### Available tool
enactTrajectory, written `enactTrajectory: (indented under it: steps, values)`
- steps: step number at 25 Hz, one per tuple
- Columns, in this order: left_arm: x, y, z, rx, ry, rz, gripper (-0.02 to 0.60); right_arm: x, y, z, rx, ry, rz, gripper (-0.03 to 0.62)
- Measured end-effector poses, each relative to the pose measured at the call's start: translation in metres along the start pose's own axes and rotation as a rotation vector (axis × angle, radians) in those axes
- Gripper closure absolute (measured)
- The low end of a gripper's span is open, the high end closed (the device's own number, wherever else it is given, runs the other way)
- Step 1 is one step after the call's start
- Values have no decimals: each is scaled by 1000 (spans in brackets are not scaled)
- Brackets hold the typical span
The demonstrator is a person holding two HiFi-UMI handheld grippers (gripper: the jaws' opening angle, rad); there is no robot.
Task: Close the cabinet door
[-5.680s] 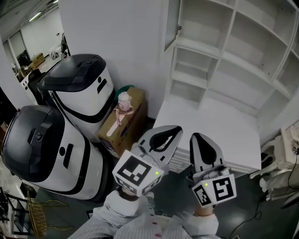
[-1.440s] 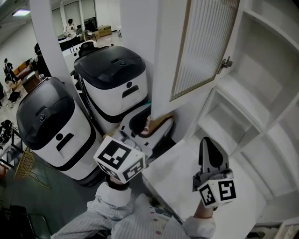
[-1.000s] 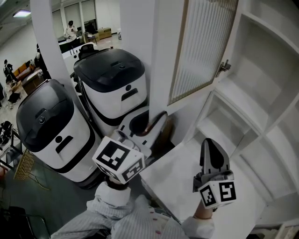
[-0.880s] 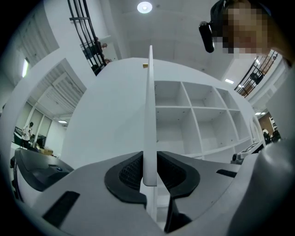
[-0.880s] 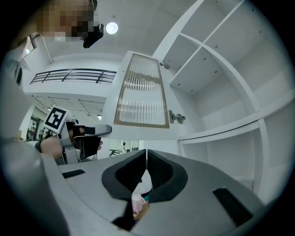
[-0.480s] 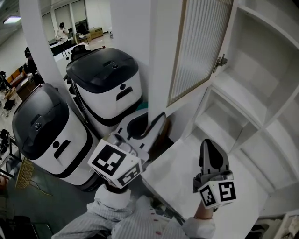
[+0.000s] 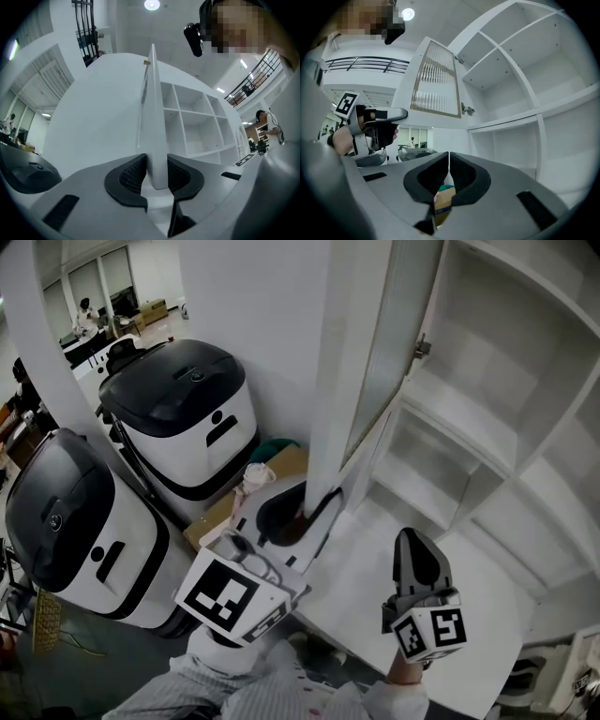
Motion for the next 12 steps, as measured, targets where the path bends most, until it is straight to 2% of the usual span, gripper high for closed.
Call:
enactTrajectory:
  steps: [6, 12]
  values:
    - [5, 1, -14, -1, 5, 2, 471, -14, 0, -10, -4, 11, -6, 577]
    - [14, 2, -40, 7, -46, -4, 459, -32, -3, -27, -15, -32, -13, 577]
Point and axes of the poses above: the fingertips, and each gripper's own axes: x forward along the fingers, z to its left, y out of its underside, the point moved 1 cm from there along -x, backward along the fingers
